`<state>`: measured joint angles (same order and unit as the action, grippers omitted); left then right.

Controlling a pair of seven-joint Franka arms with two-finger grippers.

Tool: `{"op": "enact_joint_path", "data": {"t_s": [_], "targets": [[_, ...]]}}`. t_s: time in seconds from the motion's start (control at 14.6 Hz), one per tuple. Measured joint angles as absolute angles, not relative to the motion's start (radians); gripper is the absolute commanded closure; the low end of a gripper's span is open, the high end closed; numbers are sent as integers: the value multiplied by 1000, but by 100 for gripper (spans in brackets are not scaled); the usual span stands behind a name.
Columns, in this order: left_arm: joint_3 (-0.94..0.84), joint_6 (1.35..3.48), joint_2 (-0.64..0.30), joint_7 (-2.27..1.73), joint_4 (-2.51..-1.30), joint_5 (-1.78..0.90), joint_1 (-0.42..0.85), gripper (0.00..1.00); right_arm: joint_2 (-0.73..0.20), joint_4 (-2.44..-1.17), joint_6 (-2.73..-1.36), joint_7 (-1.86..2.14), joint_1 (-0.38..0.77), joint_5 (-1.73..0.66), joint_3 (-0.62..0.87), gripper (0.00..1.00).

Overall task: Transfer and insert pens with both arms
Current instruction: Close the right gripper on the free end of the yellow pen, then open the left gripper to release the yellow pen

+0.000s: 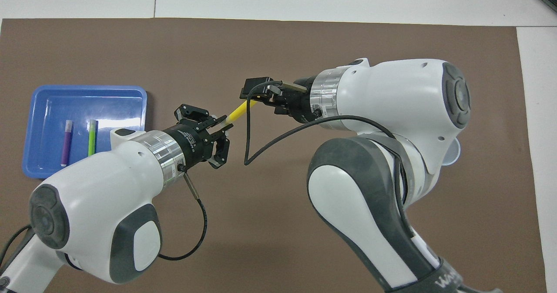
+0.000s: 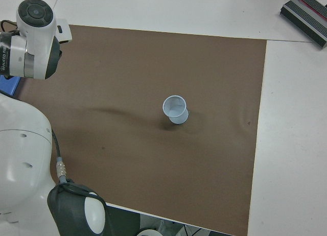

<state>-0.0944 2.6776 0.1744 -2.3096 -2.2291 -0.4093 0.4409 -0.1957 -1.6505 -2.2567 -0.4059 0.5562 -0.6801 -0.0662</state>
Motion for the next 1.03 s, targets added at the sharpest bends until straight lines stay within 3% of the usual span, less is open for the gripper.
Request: {"op": "enact_joint_path", "data": {"t_s": [0.21,0.55,0.82,1.03], "targets": [[-94,2678,180,-2310,-2230,-409,441,100,-195,-1647,-2239,-406,556,-680,-67,39],[-95,2678,187,-2310,-2231,-409,441,100,-195,-1636,-2239,-406,551,-680,-69,33],[-96,2678,188,-2310,-2231,-409,441,100,-195,-1628,-2240,-406,549,-680,-70,49],[-99,2677,193,-2310,-2232,-408,441,100,-195,-1628,-2240,-406,548,-680,-70,49]]}}
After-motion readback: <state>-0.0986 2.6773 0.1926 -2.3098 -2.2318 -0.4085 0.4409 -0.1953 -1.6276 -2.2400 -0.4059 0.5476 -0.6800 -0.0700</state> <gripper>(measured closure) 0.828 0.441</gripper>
